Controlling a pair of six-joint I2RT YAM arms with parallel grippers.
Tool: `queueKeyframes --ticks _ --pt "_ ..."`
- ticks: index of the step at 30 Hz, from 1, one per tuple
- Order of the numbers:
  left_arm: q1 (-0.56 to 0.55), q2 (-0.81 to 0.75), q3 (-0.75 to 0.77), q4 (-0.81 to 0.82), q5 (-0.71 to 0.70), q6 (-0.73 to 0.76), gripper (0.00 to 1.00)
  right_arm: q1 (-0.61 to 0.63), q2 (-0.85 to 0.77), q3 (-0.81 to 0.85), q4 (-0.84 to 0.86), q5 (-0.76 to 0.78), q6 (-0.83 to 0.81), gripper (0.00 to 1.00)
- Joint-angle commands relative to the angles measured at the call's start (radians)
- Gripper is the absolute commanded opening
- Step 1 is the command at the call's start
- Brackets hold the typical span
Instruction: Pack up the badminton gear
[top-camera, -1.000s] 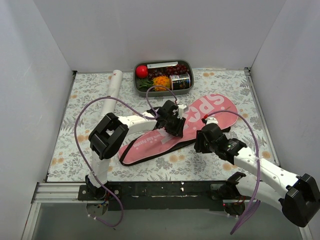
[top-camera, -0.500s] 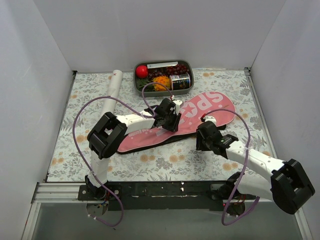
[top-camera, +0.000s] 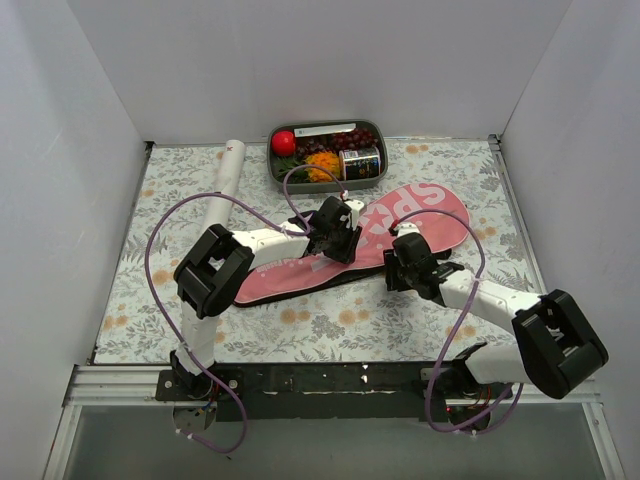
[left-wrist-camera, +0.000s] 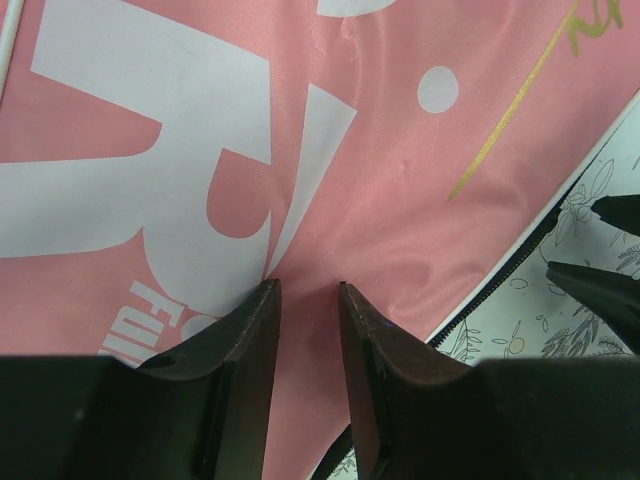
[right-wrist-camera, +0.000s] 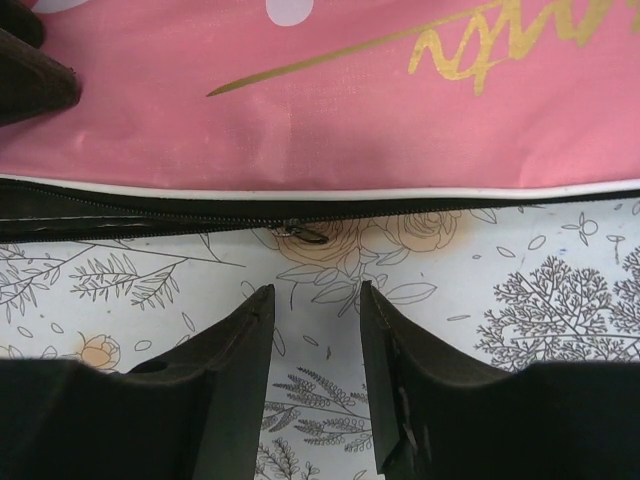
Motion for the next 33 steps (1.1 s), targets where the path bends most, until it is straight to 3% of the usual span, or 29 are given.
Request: queueKeyframes --ticks 1,19,24,31,33 --pt "0.022 -0.001 -0.032 -0.113 -0.083 0.032 0.3 -0.008 0.038 0.024 0.086 -0.037 -0.043 0.47" --pt "0.02 -0.007 -0.034 -0.12 -0.087 0.04 0.3 -0.028 0.148 -0.004 0.212 -0.02 -0.029 0.43" --pt "0.02 -0.006 -0.031 -0.122 -0.087 0.04 0.3 -0.034 0.159 -0.005 0.217 -0.032 -0.039 0.31" --pt "0.02 -0.004 -0.029 -0.123 -0.086 0.04 0.29 -0.034 0.173 -0.004 0.217 -0.043 -0.045 0.03" --pt "0.02 -0.003 -0.029 -0.123 -0.083 0.038 0.29 -0.034 0.17 -0.002 0.209 -0.04 -0.048 0.01"
